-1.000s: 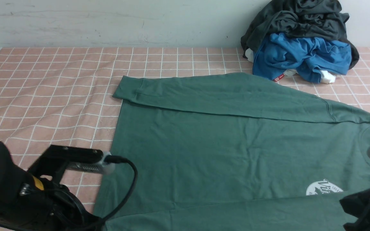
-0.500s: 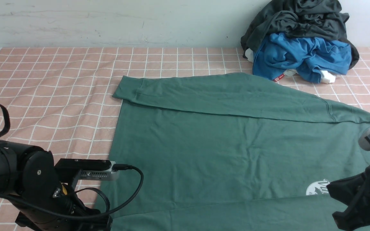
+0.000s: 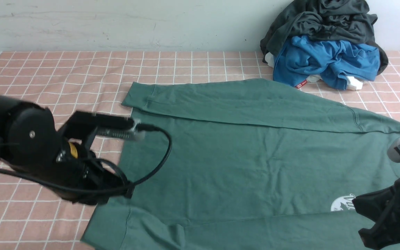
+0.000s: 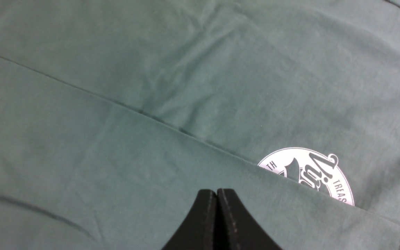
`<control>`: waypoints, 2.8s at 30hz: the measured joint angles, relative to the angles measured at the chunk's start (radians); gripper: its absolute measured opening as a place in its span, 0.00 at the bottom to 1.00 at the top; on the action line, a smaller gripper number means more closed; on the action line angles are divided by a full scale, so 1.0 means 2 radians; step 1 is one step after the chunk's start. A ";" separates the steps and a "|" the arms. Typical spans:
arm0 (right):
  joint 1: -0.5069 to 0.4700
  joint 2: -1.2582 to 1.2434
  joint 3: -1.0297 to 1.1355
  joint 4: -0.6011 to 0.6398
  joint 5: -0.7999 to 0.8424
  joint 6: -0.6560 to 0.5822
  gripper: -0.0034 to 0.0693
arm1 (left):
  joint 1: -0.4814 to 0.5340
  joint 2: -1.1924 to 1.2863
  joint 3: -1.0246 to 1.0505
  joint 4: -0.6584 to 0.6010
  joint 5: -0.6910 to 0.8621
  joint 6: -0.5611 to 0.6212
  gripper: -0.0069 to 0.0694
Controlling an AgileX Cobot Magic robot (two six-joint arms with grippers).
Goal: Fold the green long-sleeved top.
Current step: Use the left arm to drag and place the cuff at the centered position on the left edge of the fabric
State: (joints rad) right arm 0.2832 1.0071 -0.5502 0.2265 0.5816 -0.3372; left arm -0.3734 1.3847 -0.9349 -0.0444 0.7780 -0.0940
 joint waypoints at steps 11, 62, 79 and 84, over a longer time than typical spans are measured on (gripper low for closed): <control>0.000 0.000 0.000 -0.030 -0.001 0.001 0.03 | -0.004 0.079 -0.160 0.093 -0.053 0.014 0.10; -0.113 0.338 -0.137 -0.260 -0.036 0.350 0.03 | 0.041 0.294 -0.321 0.022 0.081 0.047 0.10; -0.132 0.353 -0.139 -0.273 -0.007 0.388 0.50 | 0.041 0.294 -0.321 0.012 0.078 0.047 0.10; -0.133 0.359 -0.143 -0.262 -0.006 0.390 0.51 | 0.041 0.294 -0.321 0.012 0.077 0.052 0.10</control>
State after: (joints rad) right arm 0.0169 1.7245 -0.8362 -0.2979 0.5700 0.4438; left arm -0.2916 1.9726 -1.5778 -0.0204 0.9318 0.0096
